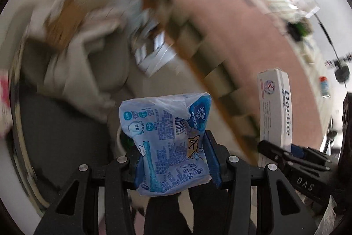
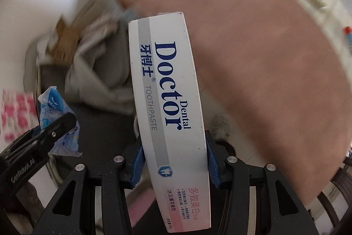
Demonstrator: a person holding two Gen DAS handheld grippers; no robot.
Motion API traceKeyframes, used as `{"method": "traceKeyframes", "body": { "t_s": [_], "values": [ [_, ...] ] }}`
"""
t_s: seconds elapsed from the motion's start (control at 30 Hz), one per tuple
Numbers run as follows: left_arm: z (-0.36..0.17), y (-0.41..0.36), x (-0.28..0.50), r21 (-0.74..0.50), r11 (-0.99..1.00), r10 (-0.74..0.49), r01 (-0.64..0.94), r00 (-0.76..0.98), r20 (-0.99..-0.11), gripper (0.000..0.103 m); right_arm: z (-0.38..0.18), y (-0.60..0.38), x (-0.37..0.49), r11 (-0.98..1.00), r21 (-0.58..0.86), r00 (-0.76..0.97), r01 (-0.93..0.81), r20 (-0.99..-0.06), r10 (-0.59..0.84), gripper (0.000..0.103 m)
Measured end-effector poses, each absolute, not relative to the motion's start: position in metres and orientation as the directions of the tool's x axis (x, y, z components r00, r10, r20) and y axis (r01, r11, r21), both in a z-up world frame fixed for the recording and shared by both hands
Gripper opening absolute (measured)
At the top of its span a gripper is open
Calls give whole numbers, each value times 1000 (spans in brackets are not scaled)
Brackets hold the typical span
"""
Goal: Collect trash
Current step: 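Carry the blue wrapper and Doctor box from the table to the bin, then open both grippers above the bin, dropping wrapper and toothpaste box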
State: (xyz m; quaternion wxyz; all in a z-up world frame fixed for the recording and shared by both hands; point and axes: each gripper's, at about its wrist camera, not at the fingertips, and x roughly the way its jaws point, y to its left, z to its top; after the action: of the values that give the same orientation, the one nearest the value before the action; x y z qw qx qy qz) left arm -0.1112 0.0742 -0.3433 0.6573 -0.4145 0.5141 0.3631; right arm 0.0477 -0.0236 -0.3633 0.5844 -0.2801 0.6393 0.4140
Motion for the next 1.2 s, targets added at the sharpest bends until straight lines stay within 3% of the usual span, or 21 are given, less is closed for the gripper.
{"method": "traceKeyframes", "body": {
  "t_s": [0.27, 0.47, 0.5, 0.67, 0.7, 0.73, 0.8, 0.93, 1.2],
  "values": [
    [-506, 79, -197, -216, 151, -157, -965, 193, -969, 43, -549, -16, -38, 417, 225, -313, -881, -937, -153, 51],
    [-642, 84, -226, -236, 42, -297, -971, 214, -931, 46, -690, -2, -63, 404, 269, -398, -874, -874, -280, 51],
    [-661, 85, -230, -230, 39, -294, -972, 209, -933, 50, -708, 3, -66, 401, 284, -416, -871, -861, -294, 51],
    [-726, 90, -250, -178, 2, -275, -984, 170, -946, 95, -804, 24, -81, 354, 282, -408, -892, -838, -362, 53],
    [-737, 90, -254, -159, -4, -269, -987, 154, -951, 99, -816, 26, -82, 354, 281, -409, -892, -834, -370, 58],
    [-745, 90, -258, -134, -8, -264, -991, 132, -956, 100, -826, 29, -83, 358, 284, -413, -890, -835, -365, 75],
    [-758, 89, -265, -90, -15, -253, -996, 91, -963, 100, -834, 32, -82, 356, 278, -402, -892, -848, -346, 95],
    [-764, 87, -272, -18, -13, -199, -1000, 20, -980, 100, -832, 38, -74, 316, 225, -322, -922, -898, -299, 103],
    [-748, 80, -278, 39, 3, -159, -999, -39, -987, 100, -814, 43, -87, 183, 63, -105, -981, -968, -228, 103]
  ]
}}
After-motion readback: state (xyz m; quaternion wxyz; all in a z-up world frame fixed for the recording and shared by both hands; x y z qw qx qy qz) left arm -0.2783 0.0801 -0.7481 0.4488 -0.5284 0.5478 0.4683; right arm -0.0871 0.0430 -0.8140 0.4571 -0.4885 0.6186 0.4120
